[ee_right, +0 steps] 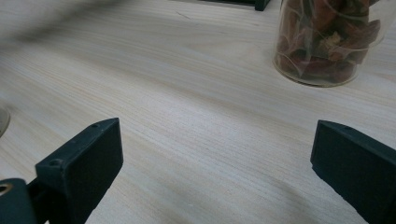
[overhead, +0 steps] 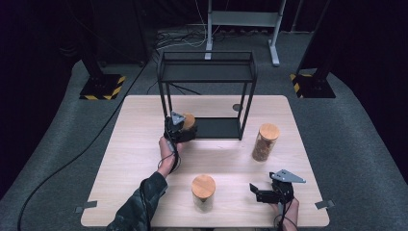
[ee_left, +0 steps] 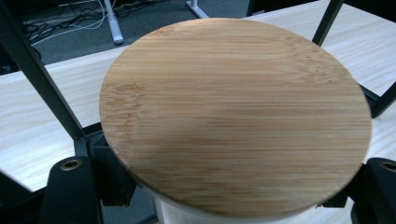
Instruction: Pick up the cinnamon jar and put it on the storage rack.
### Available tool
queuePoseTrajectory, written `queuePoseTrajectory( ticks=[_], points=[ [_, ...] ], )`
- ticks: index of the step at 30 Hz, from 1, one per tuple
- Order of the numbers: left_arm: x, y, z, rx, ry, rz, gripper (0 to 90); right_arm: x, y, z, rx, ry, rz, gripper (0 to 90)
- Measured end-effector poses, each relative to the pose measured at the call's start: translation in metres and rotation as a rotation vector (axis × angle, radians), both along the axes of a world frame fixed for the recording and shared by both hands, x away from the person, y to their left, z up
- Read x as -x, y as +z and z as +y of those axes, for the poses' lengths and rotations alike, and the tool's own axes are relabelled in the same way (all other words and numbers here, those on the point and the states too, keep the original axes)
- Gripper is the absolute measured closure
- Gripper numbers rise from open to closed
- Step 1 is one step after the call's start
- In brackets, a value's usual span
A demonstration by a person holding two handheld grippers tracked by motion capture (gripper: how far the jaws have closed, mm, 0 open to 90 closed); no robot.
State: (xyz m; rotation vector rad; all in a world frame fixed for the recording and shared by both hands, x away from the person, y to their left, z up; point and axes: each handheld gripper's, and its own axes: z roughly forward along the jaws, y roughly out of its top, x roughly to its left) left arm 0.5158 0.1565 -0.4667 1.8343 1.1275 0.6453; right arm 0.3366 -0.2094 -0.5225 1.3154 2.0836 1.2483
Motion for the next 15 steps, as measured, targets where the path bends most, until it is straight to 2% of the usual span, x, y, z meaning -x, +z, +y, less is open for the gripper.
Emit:
queuePoseTrajectory(
  ticks=[15],
  points=[
    [-0.012, -0.003, -0.005, -0.002, 0.018, 0.008, 25.3, 0.000, 0.000, 0.000, 0.001, 0.000, -0.004, 1.3]
  ],
)
